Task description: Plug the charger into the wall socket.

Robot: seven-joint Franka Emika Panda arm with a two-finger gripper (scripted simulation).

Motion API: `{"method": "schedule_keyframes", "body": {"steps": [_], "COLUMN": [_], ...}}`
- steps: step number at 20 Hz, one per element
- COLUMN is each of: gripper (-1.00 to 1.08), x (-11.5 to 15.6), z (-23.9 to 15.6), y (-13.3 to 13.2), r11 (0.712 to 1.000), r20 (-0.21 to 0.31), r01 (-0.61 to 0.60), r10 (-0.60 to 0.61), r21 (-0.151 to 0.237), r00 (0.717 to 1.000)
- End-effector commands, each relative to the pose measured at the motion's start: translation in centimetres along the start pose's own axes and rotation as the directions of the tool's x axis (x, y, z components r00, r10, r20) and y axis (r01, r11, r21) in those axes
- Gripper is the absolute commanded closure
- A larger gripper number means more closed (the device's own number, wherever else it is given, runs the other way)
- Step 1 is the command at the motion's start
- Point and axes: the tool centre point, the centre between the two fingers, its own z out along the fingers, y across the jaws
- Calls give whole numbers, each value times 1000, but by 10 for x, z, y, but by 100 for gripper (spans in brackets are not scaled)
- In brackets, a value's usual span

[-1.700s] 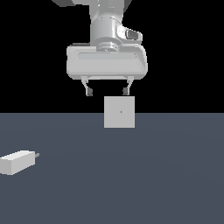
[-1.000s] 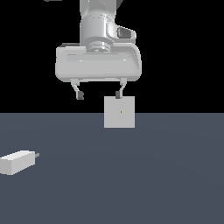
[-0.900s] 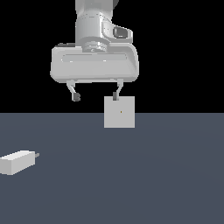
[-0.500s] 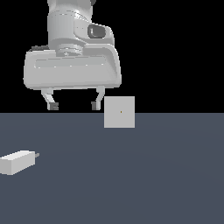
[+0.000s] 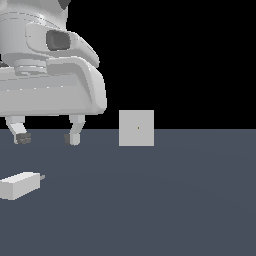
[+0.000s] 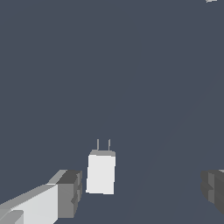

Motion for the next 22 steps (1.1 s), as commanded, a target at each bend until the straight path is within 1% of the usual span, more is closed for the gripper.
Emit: {"method": "schedule_keyframes", "body": {"steps": [1,10,18,22], "gripper": [-92,-92,-92,-92], "x": [-6,-18,-19,-20], "z": [5,17,19,29], "y": [-9,-29,-32,-32], "r11": [1000,999,998,998], "r20": [-12,-34,-36,-36], "r01": [-19,-55,-58,-58], "r10": [19,55,57,57], "r21": [0,-1,-2,-2], "r00": [1000,998,998,998]}}
